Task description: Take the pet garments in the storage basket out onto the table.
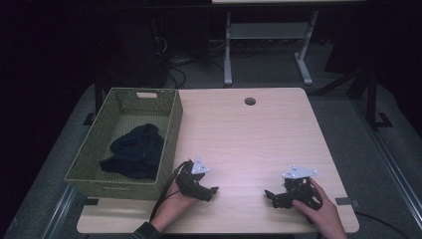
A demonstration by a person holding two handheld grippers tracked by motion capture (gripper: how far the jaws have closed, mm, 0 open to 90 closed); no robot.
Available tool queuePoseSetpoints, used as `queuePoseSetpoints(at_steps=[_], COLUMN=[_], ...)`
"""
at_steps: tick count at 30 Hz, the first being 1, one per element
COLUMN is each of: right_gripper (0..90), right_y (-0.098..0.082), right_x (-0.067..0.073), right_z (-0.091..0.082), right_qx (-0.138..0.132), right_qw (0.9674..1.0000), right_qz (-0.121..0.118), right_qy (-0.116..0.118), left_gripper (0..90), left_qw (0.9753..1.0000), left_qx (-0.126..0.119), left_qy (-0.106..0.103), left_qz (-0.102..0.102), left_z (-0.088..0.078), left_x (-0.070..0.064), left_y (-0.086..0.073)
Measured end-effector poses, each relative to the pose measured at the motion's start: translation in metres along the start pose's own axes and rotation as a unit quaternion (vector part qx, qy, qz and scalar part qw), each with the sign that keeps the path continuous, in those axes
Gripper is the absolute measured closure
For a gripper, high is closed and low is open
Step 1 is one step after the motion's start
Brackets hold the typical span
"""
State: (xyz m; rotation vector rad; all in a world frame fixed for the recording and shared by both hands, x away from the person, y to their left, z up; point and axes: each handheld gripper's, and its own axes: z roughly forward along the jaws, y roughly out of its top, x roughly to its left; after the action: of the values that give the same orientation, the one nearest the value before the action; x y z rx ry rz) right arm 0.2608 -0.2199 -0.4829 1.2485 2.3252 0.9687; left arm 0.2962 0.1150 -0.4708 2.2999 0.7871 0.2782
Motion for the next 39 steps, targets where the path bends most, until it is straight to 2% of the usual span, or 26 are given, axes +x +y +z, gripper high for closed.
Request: queuePoseSetpoints(at_steps=[21,39], right_gripper=[0.0,0.0], right_y=[0.000,0.000], right_x=[0.000,0.000], right_z=[0.000,0.000], right_qx=[0.000,0.001], right_qw=[1.0000,1.0000], right_qz=[0.000,0.002], right_qy=[0.000,0.000], left_gripper=[13.6,13.6], left_qw=[1.0000,0.9999], left_qx=[-0.002,-0.004], left_qy=[-0.008,-0.005], left_qz=[-0.005,-0.010], left_z=[-0.012,-0.023], left_x=[0.002,0.007], left_y=[0.014,0.025])
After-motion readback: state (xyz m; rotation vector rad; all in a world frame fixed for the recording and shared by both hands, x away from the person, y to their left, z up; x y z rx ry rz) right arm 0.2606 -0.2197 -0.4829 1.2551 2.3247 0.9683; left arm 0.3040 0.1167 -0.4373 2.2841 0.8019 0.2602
